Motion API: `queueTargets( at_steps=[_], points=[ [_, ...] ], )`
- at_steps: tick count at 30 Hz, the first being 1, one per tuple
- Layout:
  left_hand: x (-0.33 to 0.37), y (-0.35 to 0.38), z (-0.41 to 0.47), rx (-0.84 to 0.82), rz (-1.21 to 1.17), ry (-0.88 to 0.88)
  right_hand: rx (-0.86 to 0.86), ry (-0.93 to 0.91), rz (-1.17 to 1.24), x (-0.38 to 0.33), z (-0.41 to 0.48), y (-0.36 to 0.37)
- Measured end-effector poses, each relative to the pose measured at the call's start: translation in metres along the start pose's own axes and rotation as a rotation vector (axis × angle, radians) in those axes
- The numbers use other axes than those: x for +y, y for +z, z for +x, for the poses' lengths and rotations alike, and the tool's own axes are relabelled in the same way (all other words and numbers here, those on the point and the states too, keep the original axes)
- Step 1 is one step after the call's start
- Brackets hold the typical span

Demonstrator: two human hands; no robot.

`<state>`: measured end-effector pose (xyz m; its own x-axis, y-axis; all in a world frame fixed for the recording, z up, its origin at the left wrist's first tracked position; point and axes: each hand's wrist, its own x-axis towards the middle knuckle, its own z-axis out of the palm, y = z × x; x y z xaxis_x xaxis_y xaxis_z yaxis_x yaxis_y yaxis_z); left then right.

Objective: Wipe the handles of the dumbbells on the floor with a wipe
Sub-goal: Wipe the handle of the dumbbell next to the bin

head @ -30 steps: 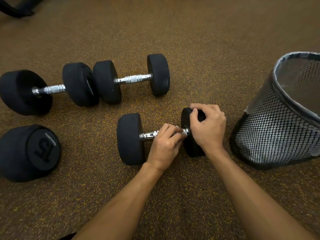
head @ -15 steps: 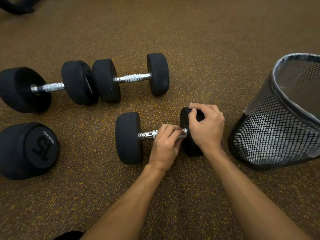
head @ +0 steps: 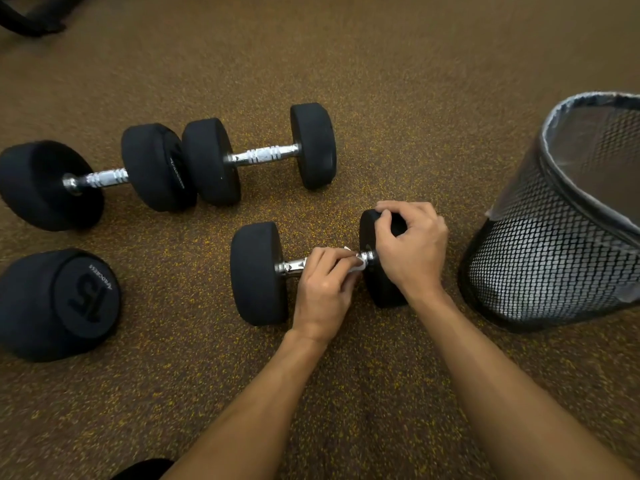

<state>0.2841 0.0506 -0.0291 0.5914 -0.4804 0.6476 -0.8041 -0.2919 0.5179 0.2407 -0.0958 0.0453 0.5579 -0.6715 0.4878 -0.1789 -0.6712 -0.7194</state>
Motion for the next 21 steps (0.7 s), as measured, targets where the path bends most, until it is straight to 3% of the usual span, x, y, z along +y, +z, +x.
queueTargets(
  at_steps=[6,16,21],
  points=[
    [-0.001,0.012,0.005,0.004,0.010,0.087,-0.014,-0.001,-0.008,0.000,-0.001,-0.002],
    [0.014,-0.005,0.046,-0.290,0.094,-0.283,-0.039,0.007,-0.019,-0.001,-0.001,-0.002],
    [0.012,-0.005,0.029,-0.253,0.094,-0.131,-0.025,0.004,-0.027,-0.001,-0.003,-0.002]
  ],
)
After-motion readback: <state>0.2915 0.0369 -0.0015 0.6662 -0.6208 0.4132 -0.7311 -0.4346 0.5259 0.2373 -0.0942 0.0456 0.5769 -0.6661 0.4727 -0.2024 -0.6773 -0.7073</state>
